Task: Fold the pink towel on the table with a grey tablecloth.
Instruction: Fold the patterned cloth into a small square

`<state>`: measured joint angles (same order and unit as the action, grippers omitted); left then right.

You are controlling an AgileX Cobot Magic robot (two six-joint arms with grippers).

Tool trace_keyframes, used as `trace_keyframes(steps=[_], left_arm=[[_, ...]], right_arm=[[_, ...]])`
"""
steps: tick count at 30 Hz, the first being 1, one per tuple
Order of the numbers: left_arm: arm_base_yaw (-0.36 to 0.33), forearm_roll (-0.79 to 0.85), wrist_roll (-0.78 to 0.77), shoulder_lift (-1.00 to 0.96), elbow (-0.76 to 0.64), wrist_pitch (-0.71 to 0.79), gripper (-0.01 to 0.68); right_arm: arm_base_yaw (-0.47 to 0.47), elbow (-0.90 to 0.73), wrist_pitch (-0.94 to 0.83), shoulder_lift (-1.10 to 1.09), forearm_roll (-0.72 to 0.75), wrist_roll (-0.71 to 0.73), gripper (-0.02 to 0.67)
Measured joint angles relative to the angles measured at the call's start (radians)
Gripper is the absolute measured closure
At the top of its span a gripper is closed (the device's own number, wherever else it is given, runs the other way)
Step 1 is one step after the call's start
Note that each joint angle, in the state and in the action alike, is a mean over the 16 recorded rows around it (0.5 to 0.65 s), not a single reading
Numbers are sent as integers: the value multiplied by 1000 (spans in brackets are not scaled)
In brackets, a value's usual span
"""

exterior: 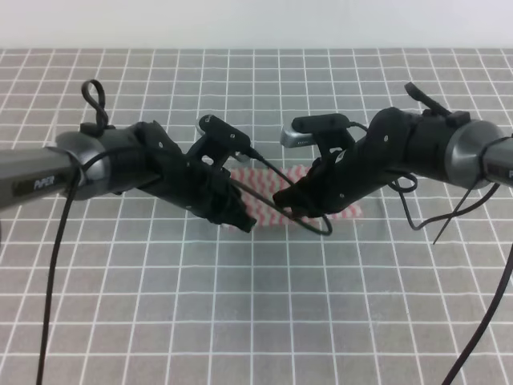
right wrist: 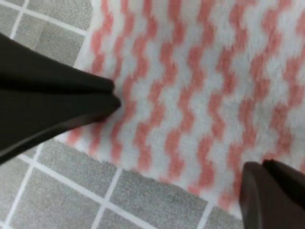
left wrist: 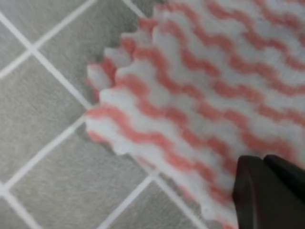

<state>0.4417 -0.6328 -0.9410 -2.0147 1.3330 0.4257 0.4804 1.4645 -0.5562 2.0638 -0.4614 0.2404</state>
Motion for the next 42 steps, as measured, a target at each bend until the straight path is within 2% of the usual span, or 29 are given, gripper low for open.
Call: trace_keyframes(steps=[18, 34, 42], left_arm=[[0, 33, -30, 13, 0, -49, 675], [14, -125, -102, 33, 0, 44, 675], [20, -132, -125, -8, 1, 36, 675]], right_arm=[[0, 37, -21, -25, 1, 0, 666], [0, 53, -44, 16, 5, 2, 666], [-2, 93, -95, -7, 77, -29, 666]])
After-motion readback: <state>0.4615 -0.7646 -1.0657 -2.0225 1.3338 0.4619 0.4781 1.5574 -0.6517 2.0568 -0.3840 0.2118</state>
